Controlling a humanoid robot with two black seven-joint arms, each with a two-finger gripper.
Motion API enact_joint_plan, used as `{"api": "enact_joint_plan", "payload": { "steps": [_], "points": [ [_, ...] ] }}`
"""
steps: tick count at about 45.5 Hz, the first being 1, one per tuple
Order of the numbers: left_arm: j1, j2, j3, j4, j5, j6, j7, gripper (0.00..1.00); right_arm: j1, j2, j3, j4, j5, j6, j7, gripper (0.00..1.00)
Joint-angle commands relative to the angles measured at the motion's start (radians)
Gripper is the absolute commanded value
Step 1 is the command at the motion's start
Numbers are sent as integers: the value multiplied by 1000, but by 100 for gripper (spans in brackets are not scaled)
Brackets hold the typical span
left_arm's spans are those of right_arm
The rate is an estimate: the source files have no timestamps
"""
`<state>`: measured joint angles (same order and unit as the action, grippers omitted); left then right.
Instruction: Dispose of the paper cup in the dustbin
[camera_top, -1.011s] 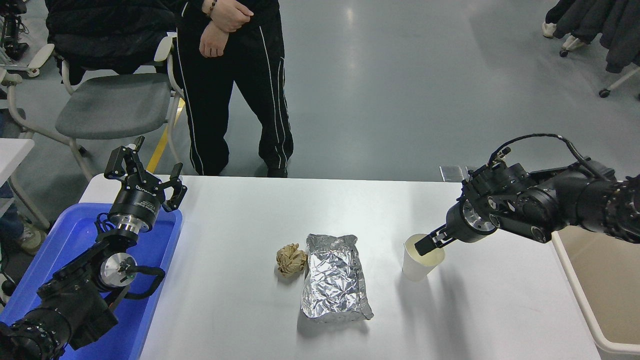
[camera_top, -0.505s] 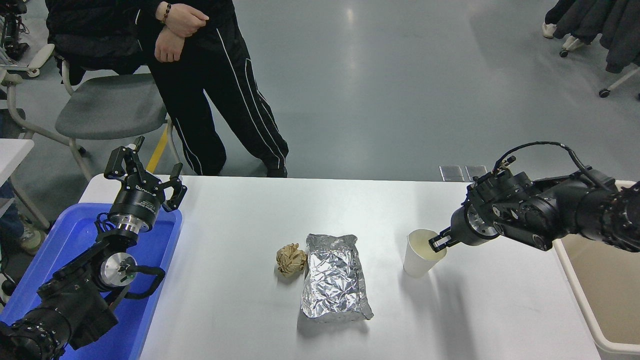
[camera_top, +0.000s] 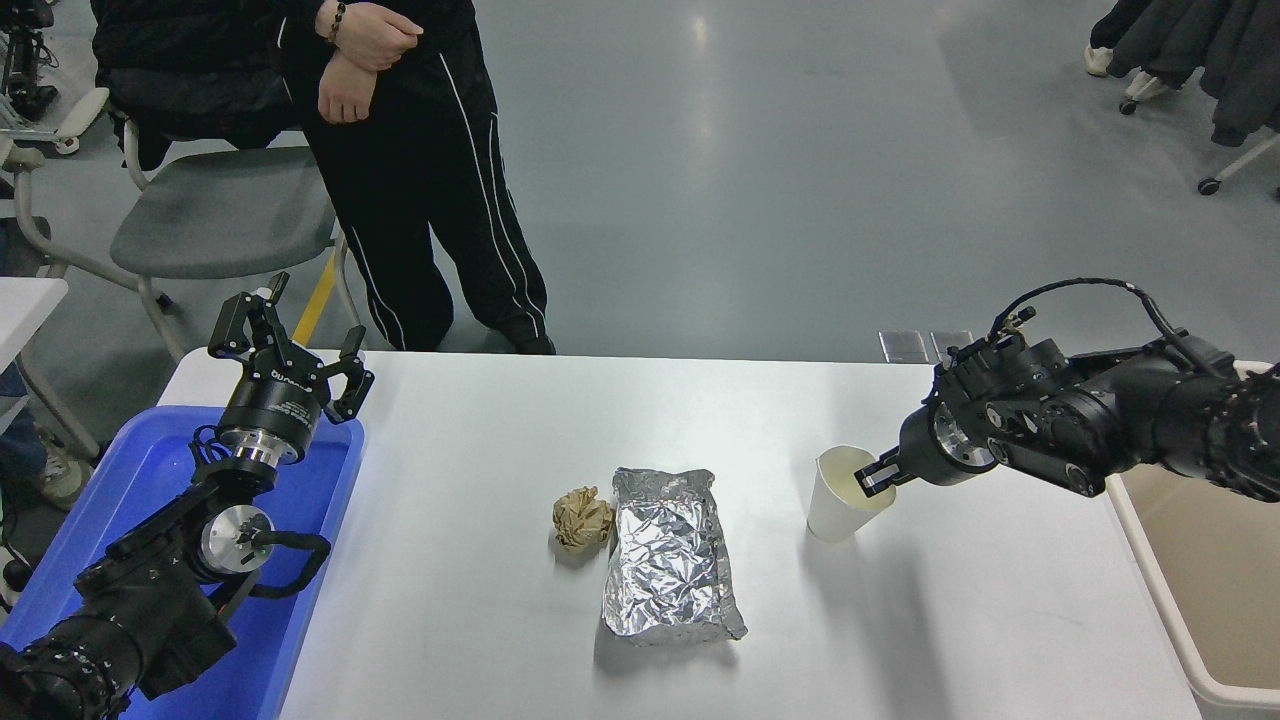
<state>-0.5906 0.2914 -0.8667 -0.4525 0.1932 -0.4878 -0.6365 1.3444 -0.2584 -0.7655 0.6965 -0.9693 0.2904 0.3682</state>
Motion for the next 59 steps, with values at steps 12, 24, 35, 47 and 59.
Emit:
{"api": "enact_joint_plan", "payload": {
  "steps": [12, 24, 35, 47, 59],
  "points": [
    [0, 0, 0, 0, 0, 0, 0, 100, 56, -153, 252, 43, 219, 19, 1, 0],
    [0, 0, 0, 0, 0, 0, 0, 100, 76, -191, 321, 58, 395, 47, 0, 0],
    [0, 0, 0, 0, 0, 0, 0, 100, 122, -206, 351, 70, 527, 79, 0, 0],
    [0, 0, 0, 0, 0, 0, 0, 100, 110, -220, 388, 37, 583, 76, -2, 0],
    [0, 0, 0, 0, 0, 0, 0, 100, 9, -196, 397, -377, 587, 87, -9, 0]
  ]
}}
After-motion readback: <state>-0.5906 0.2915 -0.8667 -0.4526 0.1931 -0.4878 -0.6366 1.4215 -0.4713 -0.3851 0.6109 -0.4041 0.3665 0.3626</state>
